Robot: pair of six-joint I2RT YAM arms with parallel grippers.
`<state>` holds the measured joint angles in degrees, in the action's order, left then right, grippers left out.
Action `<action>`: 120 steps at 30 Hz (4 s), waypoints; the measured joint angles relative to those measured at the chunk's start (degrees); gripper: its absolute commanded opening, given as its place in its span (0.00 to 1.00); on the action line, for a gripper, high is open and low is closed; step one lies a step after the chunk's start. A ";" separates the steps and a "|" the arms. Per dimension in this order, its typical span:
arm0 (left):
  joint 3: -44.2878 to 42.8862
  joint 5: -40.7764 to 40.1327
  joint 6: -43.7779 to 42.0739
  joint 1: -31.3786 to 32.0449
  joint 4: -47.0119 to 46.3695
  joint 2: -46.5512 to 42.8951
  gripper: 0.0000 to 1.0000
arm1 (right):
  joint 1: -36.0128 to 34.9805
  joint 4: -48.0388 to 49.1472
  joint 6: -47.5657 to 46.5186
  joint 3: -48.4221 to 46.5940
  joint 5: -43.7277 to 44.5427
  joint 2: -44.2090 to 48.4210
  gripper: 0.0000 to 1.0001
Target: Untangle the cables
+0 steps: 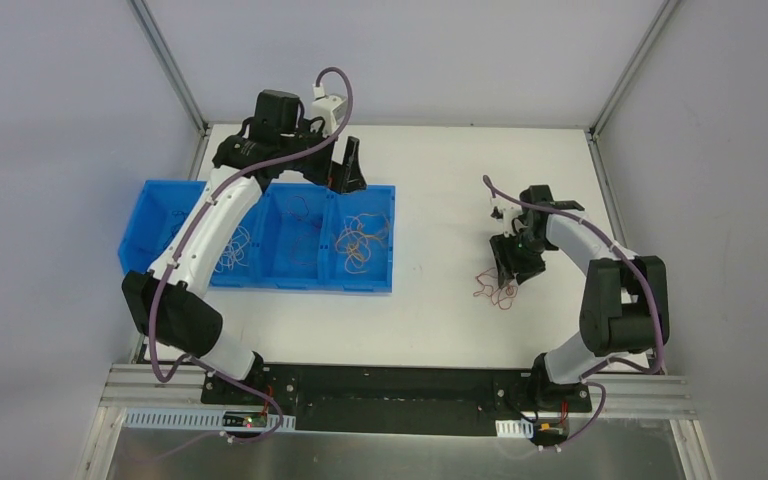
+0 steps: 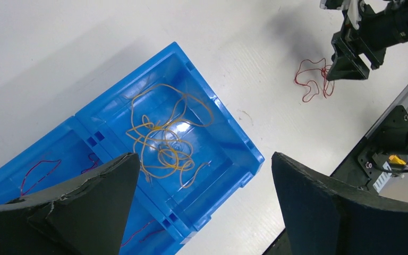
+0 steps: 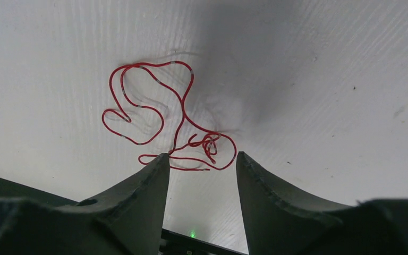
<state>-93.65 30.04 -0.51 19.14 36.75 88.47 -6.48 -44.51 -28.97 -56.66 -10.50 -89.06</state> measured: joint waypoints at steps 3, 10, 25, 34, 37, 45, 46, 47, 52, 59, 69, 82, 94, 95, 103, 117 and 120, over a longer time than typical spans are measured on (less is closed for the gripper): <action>0.98 0.02 -0.59 0.00 0.02 -1.49 0.99 | 0.74 1.03 -0.59 -0.39 -0.50 -1.22 0.46; 2.25 0.02 -1.62 0.00 0.07 -3.65 0.99 | 1.57 1.60 -1.33 -2.80 -4.96 -2.10 0.32; 2.62 1.16 -1.60 0.00 0.09 -3.65 0.99 | 2.47 5.68 -1.38 -3.10 -2.67 -8.13 0.30; 1.25 1.42 -1.64 0.00 0.11 -3.23 0.99 | 0.04 7.15 -2.32 -1.38 -2.05 -7.08 0.26; 0.48 1.42 -1.62 0.00 0.07 -3.23 0.99 | -2.86 8.87 -4.42 3.04 -0.22 -3.19 0.00; 0.24 2.03 0.57 0.00 -1.09 -3.23 0.99 | -1.79 3.15 -4.59 -1.62 -3.30 -0.81 0.00; 0.33 2.60 1.40 0.00 -2.01 -3.26 0.99 | -1.38 2.14 -4.09 -3.91 -5.27 0.35 0.00; 0.66 3.39 2.62 0.00 -3.54 -3.39 0.99 | -0.92 1.51 -3.26 -6.71 -7.69 2.05 0.00; 4.81 8.13 9.22 0.39 -11.65 -5.49 0.99 | -0.66 1.81 4.85 -19.78 -19.34 12.15 0.00; 7.74 12.20 15.93 7.96 -22.03 -6.25 0.99 | -3.19 6.14 20.55 -28.22 -28.04 18.18 0.00; 10.99 13.42 24.81 19.56 -35.69 -3.54 0.66 | -11.32 10.91 34.25 -27.56 -28.28 18.16 0.00; 11.21 14.99 24.39 6.64 -31.80 -5.99 0.00 | -2.84 10.10 33.29 -23.82 -24.37 19.85 0.00; 8.13 17.42 22.34 -21.84 -22.60 -13.79 0.00 | -1.42 6.01 24.37 -22.08 -22.56 16.85 0.73; 6.93 17.40 21.31 -23.26 -21.59 -14.19 0.00 | -1.44 5.31 24.52 -22.08 -23.56 15.98 0.74; 0.90 17.42 10.16 -28.46 -8.70 -20.63 0.00 | -2.56 3.26 24.26 -22.14 -29.18 13.22 0.71; 2.71 16.48 0.98 -32.37 6.84 -24.11 0.00 | -2.56 1.68 22.75 -22.18 -28.04 15.43 0.99; 5.70 17.97 1.79 -32.37 7.34 -24.76 0.00 | -2.56 1.46 22.29 -22.18 -27.32 16.13 0.99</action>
<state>-87.94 48.01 1.28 -13.23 44.10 63.70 -9.04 -43.05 -6.68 -78.85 -37.82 -72.93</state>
